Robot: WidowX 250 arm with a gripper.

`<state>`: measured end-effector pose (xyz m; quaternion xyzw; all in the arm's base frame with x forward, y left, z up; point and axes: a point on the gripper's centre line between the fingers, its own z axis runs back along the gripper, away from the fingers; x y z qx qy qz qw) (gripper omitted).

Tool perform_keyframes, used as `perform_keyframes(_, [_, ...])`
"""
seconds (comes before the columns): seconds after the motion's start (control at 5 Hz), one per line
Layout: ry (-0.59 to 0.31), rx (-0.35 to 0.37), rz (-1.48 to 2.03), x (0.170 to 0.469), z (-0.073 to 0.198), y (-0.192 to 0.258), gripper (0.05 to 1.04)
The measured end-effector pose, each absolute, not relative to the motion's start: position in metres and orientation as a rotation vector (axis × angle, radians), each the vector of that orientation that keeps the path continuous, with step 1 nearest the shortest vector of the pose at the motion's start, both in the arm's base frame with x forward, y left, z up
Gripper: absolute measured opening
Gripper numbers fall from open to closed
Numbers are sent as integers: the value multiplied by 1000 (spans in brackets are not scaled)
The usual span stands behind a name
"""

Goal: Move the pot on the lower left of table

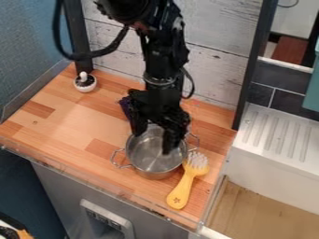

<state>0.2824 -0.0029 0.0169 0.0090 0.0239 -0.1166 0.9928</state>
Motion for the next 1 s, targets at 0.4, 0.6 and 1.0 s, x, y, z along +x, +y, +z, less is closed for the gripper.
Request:
perform_keyframes(0.4, [56, 20, -486, 274, -8, -18, 1001])
perform_keyframes(0.6, [30, 18, -503, 273, -17, -19, 1001])
perform_keyframes(1.0, [81, -4, -488, 272, -41, -10, 952])
